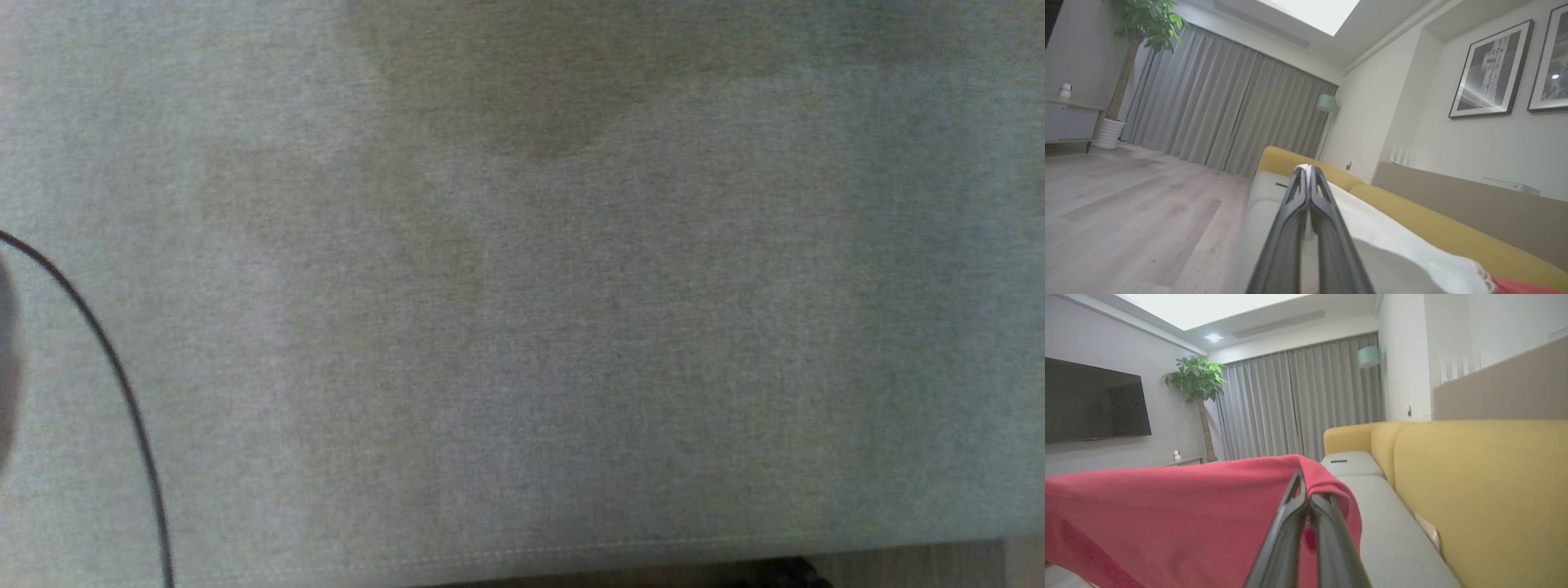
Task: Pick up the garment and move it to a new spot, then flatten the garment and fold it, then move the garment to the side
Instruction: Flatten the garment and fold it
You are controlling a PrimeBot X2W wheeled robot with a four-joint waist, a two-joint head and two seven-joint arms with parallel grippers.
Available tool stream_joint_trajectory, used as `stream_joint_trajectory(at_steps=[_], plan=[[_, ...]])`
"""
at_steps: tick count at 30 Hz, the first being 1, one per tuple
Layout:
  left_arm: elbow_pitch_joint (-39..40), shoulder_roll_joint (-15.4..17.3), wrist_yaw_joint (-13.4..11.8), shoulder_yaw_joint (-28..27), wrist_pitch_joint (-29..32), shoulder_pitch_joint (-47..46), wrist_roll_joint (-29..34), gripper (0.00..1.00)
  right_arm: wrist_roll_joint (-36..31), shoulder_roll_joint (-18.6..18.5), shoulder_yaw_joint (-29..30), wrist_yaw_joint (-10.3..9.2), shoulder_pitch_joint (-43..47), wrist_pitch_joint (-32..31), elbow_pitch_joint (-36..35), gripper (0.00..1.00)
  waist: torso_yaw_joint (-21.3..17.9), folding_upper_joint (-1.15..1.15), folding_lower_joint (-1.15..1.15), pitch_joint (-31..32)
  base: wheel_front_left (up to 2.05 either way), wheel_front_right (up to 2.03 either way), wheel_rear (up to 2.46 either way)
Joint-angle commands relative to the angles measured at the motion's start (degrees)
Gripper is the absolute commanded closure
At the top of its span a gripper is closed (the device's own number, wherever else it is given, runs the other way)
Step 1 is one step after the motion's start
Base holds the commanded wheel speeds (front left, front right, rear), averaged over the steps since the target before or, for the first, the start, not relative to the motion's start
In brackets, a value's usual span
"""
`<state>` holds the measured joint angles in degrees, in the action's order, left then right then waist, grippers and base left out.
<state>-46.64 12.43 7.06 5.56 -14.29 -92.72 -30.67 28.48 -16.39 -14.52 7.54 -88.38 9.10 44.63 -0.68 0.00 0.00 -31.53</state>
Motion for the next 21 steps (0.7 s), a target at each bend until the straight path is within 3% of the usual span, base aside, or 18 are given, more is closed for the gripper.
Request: stream_joint_trajectory(at_steps=[1,5,10,14,21], plan=[[0.64,1.47,0.22,0.66,-0.39,0.96,-0.72,1.00,2.41,-0.62,-0.76,-0.05,1.38,0.81,0.24,1.00,0.70,0.00,0.00,-0.07,0.00,0.00,0.00],[-0.17,0.59,0.37,1.97,-0.62,6.43,-1.60,1.00,6.06,-1.30,-3.32,-0.05,6.08,0.67,3.02,1.00,1.35,0.00,0.00,0.42,0.00,0.00,0.00],[2.39,1.33,0.41,6.52,-0.69,19.25,-3.80,1.00,10.65,-2.40,-9.92,-0.05,15.86,-3.95,5.88,1.00,2.01,0.00,0.00,2.41,0.00,0.00,0.00],[5.24,4.02,0.42,10.58,-0.70,32.60,-5.96,1.00,15.42,-5.37,-17.48,-0.05,25.24,-9.13,3.92,1.00,2.07,0.00,0.00,5.90,0.00,0.00,0.00],[9.47,8.61,0.42,17.63,-0.70,47.88,-7.20,1.00,21.92,-11.44,-24.80,-0.05,34.56,-15.02,-1.72,1.00,2.20,0.00,0.00,11.73,0.00,0.00,0.00]])
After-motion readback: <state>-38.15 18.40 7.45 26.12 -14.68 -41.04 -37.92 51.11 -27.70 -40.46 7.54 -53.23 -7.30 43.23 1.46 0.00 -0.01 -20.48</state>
